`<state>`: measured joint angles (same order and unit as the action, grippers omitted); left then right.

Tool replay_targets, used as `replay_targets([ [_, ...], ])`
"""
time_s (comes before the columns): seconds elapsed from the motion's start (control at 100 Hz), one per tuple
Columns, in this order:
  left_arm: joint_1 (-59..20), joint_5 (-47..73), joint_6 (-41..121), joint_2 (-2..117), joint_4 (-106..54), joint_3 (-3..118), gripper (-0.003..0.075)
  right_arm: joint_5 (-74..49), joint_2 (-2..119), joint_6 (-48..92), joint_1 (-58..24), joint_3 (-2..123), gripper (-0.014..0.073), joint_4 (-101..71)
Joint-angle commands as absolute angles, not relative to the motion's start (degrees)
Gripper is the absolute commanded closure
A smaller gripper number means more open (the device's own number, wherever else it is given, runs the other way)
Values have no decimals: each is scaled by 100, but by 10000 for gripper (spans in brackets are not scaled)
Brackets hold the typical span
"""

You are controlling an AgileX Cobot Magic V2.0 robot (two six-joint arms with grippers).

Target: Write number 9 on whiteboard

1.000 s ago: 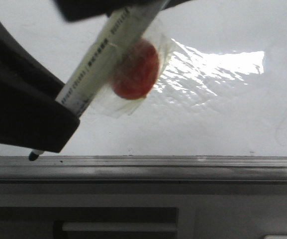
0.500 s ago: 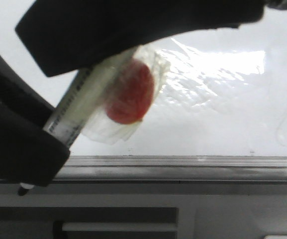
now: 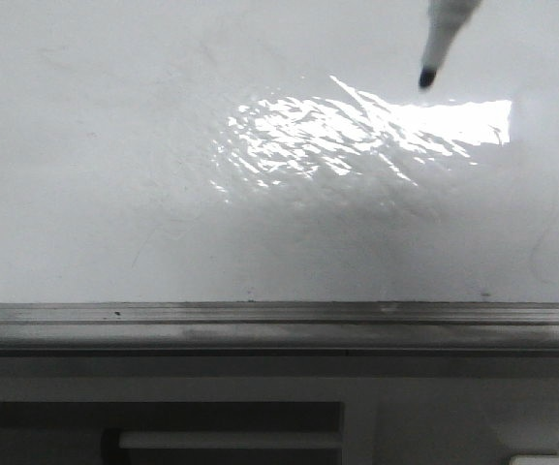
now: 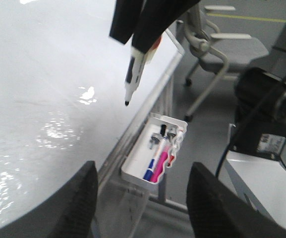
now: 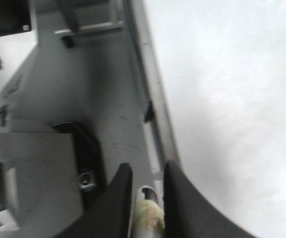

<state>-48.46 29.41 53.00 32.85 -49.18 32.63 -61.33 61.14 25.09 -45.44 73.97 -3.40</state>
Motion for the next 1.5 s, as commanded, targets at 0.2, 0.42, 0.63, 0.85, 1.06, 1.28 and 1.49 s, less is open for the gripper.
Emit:
replay_targets([
  [0.2, -4862, 989, 3955, 2010, -4425, 2544, 592, -2136, 4862, -229, -5417, 5212, 630, 3397],
  [0.42, -4862, 894, 3955, 1794, -4437, 2333, 741, -1685, 4802, -4089, -4892, 4309, 632, 7335],
  [0.63, -4862, 868, 3955, 1794, -4437, 2303, 741, -1833, 4971, -5295, -4706, 4321, 634, 8269],
  [0.85, -4862, 865, 3955, 1794, -4437, 2296, 741, -1927, 5158, -5995, -4659, 4321, 634, 8306],
  [1.06, -4862, 865, 3955, 1794, -4460, 2296, 741, -2343, 5382, -6477, -4659, 4321, 634, 8320],
  [1.28, -4862, 865, 3955, 1794, -4460, 2296, 741, -2461, 5446, -6565, -4659, 4412, 635, 8425],
  [1.49, -4862, 865, 3955, 1794, -4460, 2296, 741, -2625, 5470, -6565, -4659, 4539, 635, 8428],
])
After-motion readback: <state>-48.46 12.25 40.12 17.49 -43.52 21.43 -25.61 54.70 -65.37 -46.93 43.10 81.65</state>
